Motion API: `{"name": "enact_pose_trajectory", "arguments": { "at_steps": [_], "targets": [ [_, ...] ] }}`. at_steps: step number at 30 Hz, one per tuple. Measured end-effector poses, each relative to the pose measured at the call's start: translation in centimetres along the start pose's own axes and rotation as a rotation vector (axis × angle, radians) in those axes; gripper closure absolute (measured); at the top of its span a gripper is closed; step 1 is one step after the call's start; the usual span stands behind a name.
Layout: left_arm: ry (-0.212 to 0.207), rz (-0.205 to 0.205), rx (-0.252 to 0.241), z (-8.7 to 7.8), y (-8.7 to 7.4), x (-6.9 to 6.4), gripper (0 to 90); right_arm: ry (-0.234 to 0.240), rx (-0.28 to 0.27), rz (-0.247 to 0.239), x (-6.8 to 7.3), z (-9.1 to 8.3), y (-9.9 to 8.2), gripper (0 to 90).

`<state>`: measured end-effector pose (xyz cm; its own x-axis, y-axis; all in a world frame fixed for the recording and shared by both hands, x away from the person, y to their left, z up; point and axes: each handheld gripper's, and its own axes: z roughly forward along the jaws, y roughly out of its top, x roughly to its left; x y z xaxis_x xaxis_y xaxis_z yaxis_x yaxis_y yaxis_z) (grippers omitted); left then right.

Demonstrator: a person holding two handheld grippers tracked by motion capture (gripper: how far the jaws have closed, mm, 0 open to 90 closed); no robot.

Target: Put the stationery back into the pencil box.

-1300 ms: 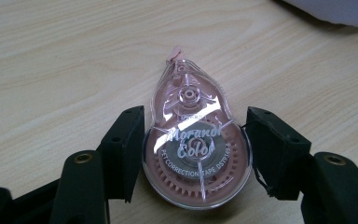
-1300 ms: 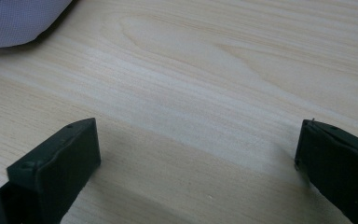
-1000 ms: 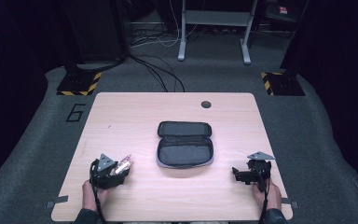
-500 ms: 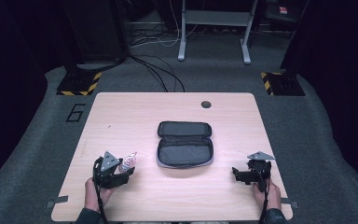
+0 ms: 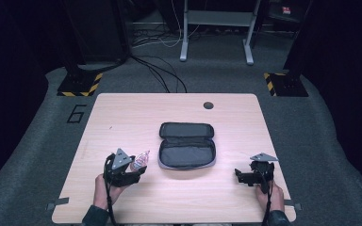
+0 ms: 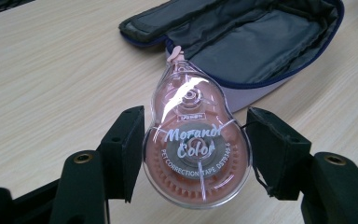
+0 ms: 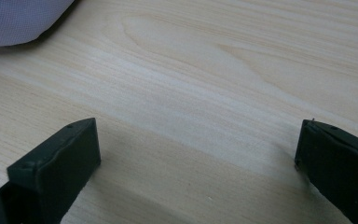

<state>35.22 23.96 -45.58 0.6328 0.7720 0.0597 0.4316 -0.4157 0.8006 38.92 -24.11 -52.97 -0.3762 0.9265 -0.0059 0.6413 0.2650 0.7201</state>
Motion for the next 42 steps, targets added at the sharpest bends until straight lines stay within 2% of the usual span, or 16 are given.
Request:
{"name": "enact_pose_trajectory", "arguments": {
  "at_steps": [4, 6, 14, 16, 18, 19, 20, 23, 28, 32, 37, 39, 42],
  "targets": [
    [-0.034, 0.000, 0.006, 0.8, 0.9, -0.6, 39.7, 0.000, 0.000, -0.001, 0.0, 0.0, 0.0, 0.0],
    [-0.037, 0.020, 0.010, 1.1, 1.3, -0.7, 39.7, 0.000, 0.000, -0.001, 0.0, 0.0, 0.0, 0.0],
    [-0.077, 0.015, 0.020, 2.4, 2.2, -1.1, 39.7, 0.002, 0.001, 0.003, 0.0, 0.0, 0.0, 0.0],
    [-0.067, 0.025, 0.010, 2.6, 2.4, -1.3, 39.7, 0.002, 0.003, 0.008, 0.0, 0.0, 0.0, 0.0],
    [-0.081, 0.031, 0.019, 2.6, 2.7, -1.3, 39.7, 0.003, 0.003, 0.007, 0.0, 0.0, 0.0, 0.0],
    [-0.077, 0.027, 0.009, 2.8, 2.9, -1.4, 39.7, 0.003, 0.003, 0.007, 0.0, 0.0, 0.0, 0.0],
    [-0.085, 0.040, 0.022, 2.8, 3.1, -1.2, 39.7, 0.003, 0.002, 0.007, 0.0, 0.0, 0.0, 0.0],
    [-0.096, 0.031, 0.018, 3.2, 3.6, -1.0, 39.7, 0.003, 0.003, 0.007, 0.0, 0.0, 0.0, 0.0],
    [-0.118, 0.062, 0.027, 4.3, 4.5, -1.3, 39.7, 0.004, 0.002, 0.006, 0.0, 0.0, 0.0, 0.0],
    [-0.151, 0.057, 0.022, 5.2, 5.0, -1.8, 39.7, 0.004, 0.003, 0.006, 0.0, 0.0, 0.0, 0.0],
    [-0.167, 0.066, 0.016, 6.0, 5.5, -2.1, 39.7, 0.004, 0.003, 0.006, 0.0, 0.0, 0.0, 0.0],
    [-0.159, 0.081, 0.019, 6.3, 5.7, -2.2, 39.7, 0.004, 0.003, 0.006, 0.0, 0.0, 0.0, 0.0],
    [-0.180, 0.070, 0.020, 6.9, 5.8, -2.1, 39.7, 0.004, 0.003, 0.006, 0.0, 0.0, 0.0, 0.0]
  ]
}}
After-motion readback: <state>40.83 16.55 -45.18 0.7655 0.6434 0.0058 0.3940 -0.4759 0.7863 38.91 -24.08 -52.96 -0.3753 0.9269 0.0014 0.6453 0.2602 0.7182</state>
